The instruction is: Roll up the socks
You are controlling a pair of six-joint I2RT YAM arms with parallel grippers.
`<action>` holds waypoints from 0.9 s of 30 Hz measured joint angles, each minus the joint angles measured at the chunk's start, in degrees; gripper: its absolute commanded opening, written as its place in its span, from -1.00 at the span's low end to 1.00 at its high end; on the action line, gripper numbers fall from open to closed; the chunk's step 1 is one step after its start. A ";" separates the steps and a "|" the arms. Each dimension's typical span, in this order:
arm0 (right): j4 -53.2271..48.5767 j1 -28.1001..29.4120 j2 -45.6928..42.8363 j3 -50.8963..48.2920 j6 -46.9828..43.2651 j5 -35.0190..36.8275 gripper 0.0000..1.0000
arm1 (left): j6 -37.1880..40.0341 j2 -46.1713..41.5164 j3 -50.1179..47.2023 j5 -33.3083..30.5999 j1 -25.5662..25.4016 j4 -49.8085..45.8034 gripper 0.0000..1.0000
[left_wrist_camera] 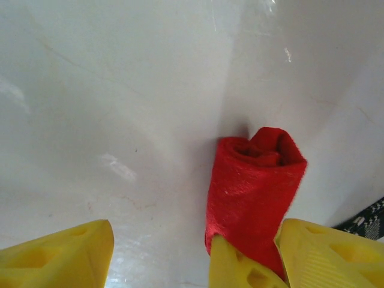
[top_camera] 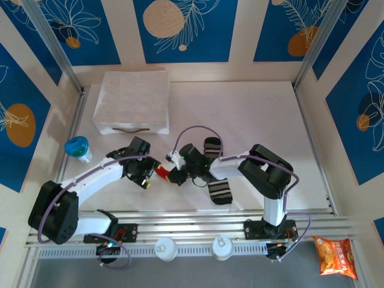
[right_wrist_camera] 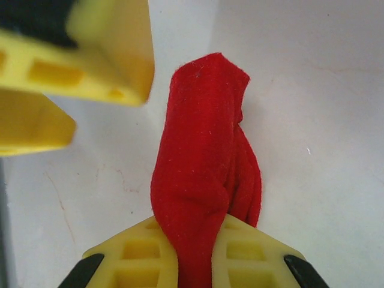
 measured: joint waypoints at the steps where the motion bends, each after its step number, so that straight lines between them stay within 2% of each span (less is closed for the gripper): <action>1: -0.24 -0.42 0.46 0.46 0.74 -1.40 -1.00 | -0.44 0.22 -0.79 -0.04 -0.42 1.73 0.37; 5: -0.85 -1.57 2.43 2.43 3.19 -5.90 -1.00 | -0.94 1.90 -1.55 -0.07 -1.84 7.08 0.28; 10: -1.07 -2.73 3.69 3.45 6.16 -9.60 -1.00 | -1.88 4.39 -3.32 -0.31 -3.02 13.27 0.02; 16: -1.11 -3.69 4.22 3.52 9.75 -12.55 -1.00 | -2.12 7.28 -4.09 -1.46 -4.61 16.39 -0.01; 19: -1.36 -3.87 4.46 3.61 11.06 -13.97 -1.00 | -2.01 7.28 -4.15 -2.34 -5.20 16.39 -0.23; 22: -1.49 -3.87 4.92 3.93 12.55 -15.19 -1.00 | -2.19 7.26 -4.81 -2.97 -5.44 16.76 -0.25; 25: -1.86 -4.09 5.27 4.31 13.60 -16.24 -1.00 | -2.40 7.26 -5.33 -3.17 -5.51 17.73 -0.17; 27: -2.19 -4.37 5.40 4.46 14.23 -16.87 -1.00 | -2.34 7.48 -5.86 -3.15 -5.55 18.69 -0.23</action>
